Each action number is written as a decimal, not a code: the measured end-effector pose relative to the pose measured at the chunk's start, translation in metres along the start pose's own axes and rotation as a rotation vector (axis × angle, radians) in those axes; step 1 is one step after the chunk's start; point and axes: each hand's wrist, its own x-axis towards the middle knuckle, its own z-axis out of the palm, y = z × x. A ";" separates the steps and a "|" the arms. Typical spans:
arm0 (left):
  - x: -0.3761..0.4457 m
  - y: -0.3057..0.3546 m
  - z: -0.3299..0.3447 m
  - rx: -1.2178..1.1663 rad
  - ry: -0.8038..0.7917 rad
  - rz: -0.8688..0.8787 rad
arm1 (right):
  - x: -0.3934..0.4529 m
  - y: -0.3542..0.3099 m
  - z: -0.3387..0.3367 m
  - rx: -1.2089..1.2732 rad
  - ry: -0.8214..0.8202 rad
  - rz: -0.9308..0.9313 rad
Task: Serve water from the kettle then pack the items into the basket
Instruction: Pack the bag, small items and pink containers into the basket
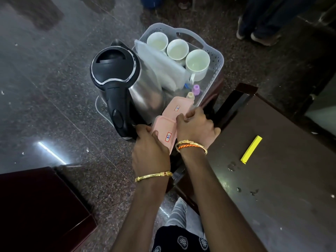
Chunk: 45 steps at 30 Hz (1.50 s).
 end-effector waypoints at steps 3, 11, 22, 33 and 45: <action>0.004 -0.002 0.007 -0.001 -0.008 -0.034 | 0.006 0.000 0.001 -0.042 -0.092 -0.020; 0.015 0.019 0.008 -0.070 0.060 0.070 | 0.008 0.019 -0.020 0.345 0.013 0.027; 0.047 0.030 0.052 0.098 -0.021 0.223 | 0.001 0.078 -0.023 0.508 0.125 0.141; 0.008 0.001 0.061 -0.185 0.017 -0.065 | 0.011 0.128 -0.021 0.416 0.276 0.322; 0.026 0.007 0.065 -0.221 -0.085 -0.301 | 0.056 0.187 0.000 0.264 0.056 0.521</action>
